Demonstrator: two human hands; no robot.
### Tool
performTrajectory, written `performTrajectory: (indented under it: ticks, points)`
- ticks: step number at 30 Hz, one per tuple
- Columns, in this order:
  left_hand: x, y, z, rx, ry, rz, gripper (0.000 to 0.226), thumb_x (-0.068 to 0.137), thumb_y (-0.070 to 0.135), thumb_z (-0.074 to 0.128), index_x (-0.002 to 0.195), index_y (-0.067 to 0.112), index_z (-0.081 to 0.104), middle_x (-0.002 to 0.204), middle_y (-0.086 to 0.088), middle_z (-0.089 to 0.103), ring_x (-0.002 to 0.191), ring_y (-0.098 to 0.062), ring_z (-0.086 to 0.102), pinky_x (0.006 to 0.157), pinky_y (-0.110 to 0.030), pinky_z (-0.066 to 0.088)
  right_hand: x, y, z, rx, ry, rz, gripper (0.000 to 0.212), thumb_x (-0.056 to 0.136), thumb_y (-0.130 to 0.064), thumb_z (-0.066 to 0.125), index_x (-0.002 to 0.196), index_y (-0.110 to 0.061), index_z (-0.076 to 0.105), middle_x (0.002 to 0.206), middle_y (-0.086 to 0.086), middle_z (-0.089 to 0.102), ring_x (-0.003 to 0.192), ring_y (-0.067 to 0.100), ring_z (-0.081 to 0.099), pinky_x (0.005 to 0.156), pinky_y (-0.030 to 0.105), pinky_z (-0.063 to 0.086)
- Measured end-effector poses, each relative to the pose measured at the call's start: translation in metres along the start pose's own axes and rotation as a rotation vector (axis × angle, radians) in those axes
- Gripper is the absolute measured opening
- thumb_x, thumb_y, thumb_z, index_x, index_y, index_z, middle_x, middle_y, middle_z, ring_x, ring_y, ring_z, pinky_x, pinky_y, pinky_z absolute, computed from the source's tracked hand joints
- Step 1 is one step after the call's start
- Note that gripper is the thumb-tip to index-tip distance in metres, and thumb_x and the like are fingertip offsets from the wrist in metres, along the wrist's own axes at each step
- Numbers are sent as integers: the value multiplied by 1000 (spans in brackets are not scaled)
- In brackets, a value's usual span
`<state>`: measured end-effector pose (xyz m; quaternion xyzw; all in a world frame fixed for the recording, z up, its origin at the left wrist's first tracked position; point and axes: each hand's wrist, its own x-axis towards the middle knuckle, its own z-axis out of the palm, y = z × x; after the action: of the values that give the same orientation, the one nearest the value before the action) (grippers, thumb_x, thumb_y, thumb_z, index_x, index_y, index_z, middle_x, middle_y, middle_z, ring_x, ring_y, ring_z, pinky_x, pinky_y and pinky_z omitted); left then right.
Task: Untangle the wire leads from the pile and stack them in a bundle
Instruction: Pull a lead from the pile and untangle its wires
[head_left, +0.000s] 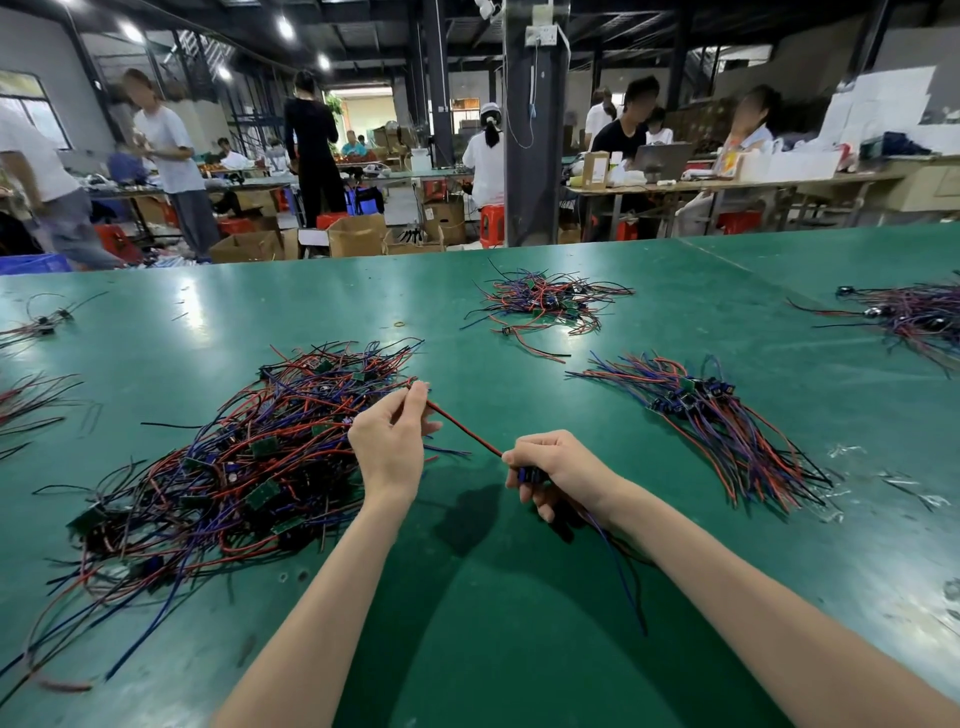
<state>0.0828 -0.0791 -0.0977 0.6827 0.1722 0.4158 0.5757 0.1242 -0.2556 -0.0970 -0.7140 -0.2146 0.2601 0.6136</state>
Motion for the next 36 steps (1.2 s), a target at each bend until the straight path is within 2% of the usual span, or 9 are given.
performTrajectory:
  ticks: [3, 7, 11, 18, 23, 26, 29, 33, 36]
  points:
    - [1, 0, -1, -105, -4, -53, 23, 93, 23, 60, 74, 27, 72, 61, 8, 68, 51, -8, 64, 63, -33, 57, 0, -1, 0, -8, -24, 2, 34, 89, -11, 55, 55, -9, 59, 51, 10, 52, 33, 14, 40, 32, 18, 36]
    - [1, -1, 1, -160, -5, -49, 25, 96, 20, 55, 80, 14, 73, 65, 5, 65, 53, -5, 61, 55, -23, 55, -1, -1, 0, -9, -52, 8, 32, 90, -10, 54, 58, -7, 59, 48, 8, 53, 31, 13, 41, 32, 17, 35]
    - [1, -2, -1, 9, -27, 61, 24, 97, 21, 53, 80, 21, 70, 81, 0, 69, 56, -5, 65, 59, -28, 57, -1, 0, -2, -18, -60, 7, 32, 90, -11, 54, 59, -7, 59, 48, 7, 54, 31, 13, 42, 32, 18, 35]
    - [-5, -2, -4, 271, 31, 360, 24, 97, 17, 52, 93, 4, 72, 85, -5, 68, 61, -17, 65, 51, -19, 51, -2, -2, -4, -72, -124, 19, 34, 90, -14, 55, 57, -11, 62, 52, 9, 56, 32, 14, 42, 33, 18, 36]
    - [-7, 1, -1, 271, 50, 315, 26, 97, 19, 53, 87, 5, 72, 84, 0, 67, 54, -10, 63, 46, -13, 43, -4, -6, -6, -109, -230, 48, 35, 91, -15, 54, 57, -13, 62, 56, 10, 56, 34, 14, 43, 34, 18, 38]
    - [-6, 3, -2, 292, 55, 360, 24, 96, 18, 54, 88, 4, 72, 81, -3, 68, 59, -19, 65, 54, -28, 51, -5, -7, -6, -94, -245, 66, 32, 92, -14, 53, 62, -8, 61, 53, 8, 56, 33, 12, 44, 34, 18, 38]
    - [-5, 2, -4, 269, 68, 347, 23, 96, 19, 55, 91, 5, 73, 83, -2, 69, 60, -19, 65, 59, -37, 53, -4, -6, -5, -53, -218, 80, 31, 93, -14, 51, 65, -6, 61, 53, 8, 56, 34, 12, 44, 35, 18, 39]
    - [-4, 2, -4, 195, 93, 272, 24, 97, 22, 53, 91, 10, 72, 83, -3, 70, 54, -7, 63, 52, -21, 50, -2, -3, -4, 4, -167, 74, 30, 93, -15, 52, 67, -5, 63, 52, 7, 56, 36, 11, 46, 36, 18, 40]
    - [-2, 3, -1, 47, 80, 178, 18, 97, 21, 54, 86, 21, 69, 74, 1, 66, 54, -2, 61, 53, -27, 54, 1, -2, -7, 64, -107, 55, 29, 91, -18, 58, 65, -7, 67, 55, 6, 58, 42, 11, 49, 38, 19, 42]
